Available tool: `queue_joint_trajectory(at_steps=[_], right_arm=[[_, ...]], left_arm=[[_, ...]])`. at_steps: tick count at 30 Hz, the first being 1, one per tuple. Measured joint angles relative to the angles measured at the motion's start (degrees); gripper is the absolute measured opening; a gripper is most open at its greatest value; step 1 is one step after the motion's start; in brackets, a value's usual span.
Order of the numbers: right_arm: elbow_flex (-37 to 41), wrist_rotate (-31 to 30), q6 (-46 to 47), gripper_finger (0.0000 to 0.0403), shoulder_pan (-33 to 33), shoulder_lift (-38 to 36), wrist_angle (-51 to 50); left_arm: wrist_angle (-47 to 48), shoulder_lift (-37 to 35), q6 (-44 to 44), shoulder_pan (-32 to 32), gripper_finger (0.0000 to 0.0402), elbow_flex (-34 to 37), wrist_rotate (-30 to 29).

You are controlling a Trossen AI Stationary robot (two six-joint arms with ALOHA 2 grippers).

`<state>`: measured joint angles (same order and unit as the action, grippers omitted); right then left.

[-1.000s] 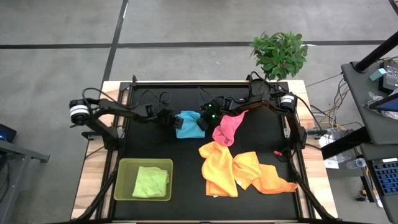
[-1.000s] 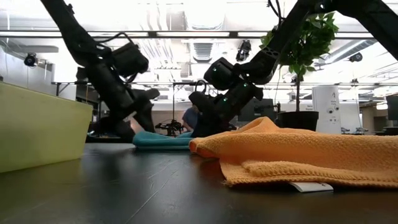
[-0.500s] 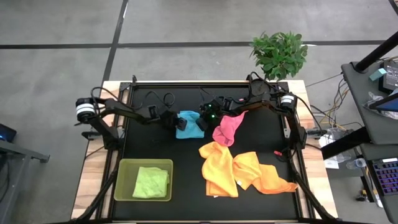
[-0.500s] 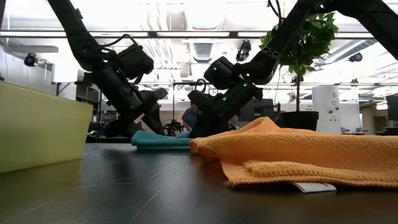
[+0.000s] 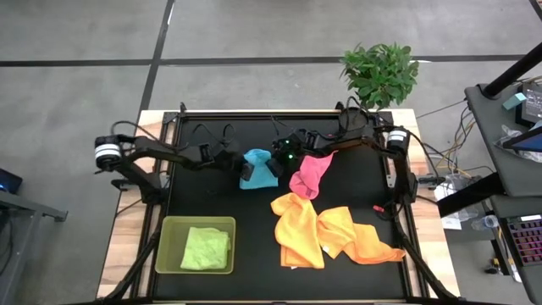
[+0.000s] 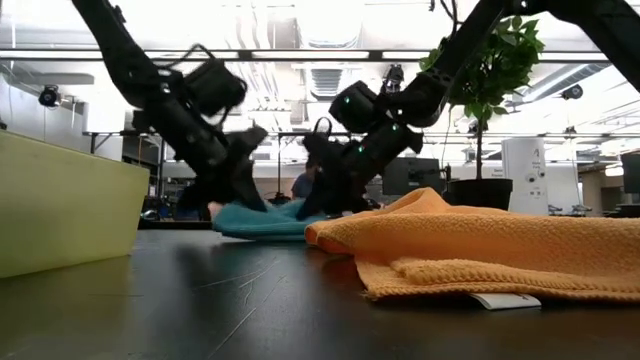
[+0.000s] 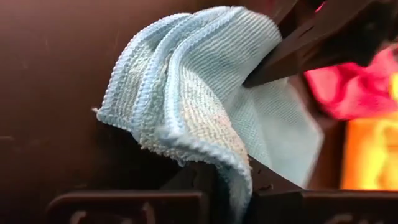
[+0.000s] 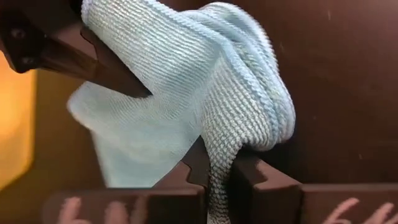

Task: Fold microfiber towels
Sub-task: Put the folded blue microfiber towel into the yellow bin

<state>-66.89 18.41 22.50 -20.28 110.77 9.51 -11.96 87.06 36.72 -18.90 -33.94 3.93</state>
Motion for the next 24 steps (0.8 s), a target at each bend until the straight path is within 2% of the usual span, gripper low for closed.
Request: queue_joint_trajectory(at_steps=[7,11,15,19,24], right_arm=[[0.0,0.0,-0.2,0.0018,2.8,-6.0,-0.2],[0.0,0.0,-0.2,0.0018,5.6,-9.6,-0.1],[-0.1,0.0,0.2,0.0018,9.9,-13.0,-0.2],[-0.9,0.0,0.8,0.0018,15.0,-14.8,-0.2],[-3.4,-0.9,1.2,0.0018,21.3,-14.9,-0.3]], left_arm=[[4.4,-11.5,-1.8,0.9,0.0003,0.0,-0.4],[7.9,-18.9,-0.9,4.3,0.0002,-0.1,-0.5],[9.1,-24.9,4.0,11.1,0.0002,-0.1,-1.5],[10.4,-28.3,9.6,19.0,0.0002,-0.4,-5.2],[20.2,-28.7,18.4,27.5,0.0002,-4.2,-6.4]])
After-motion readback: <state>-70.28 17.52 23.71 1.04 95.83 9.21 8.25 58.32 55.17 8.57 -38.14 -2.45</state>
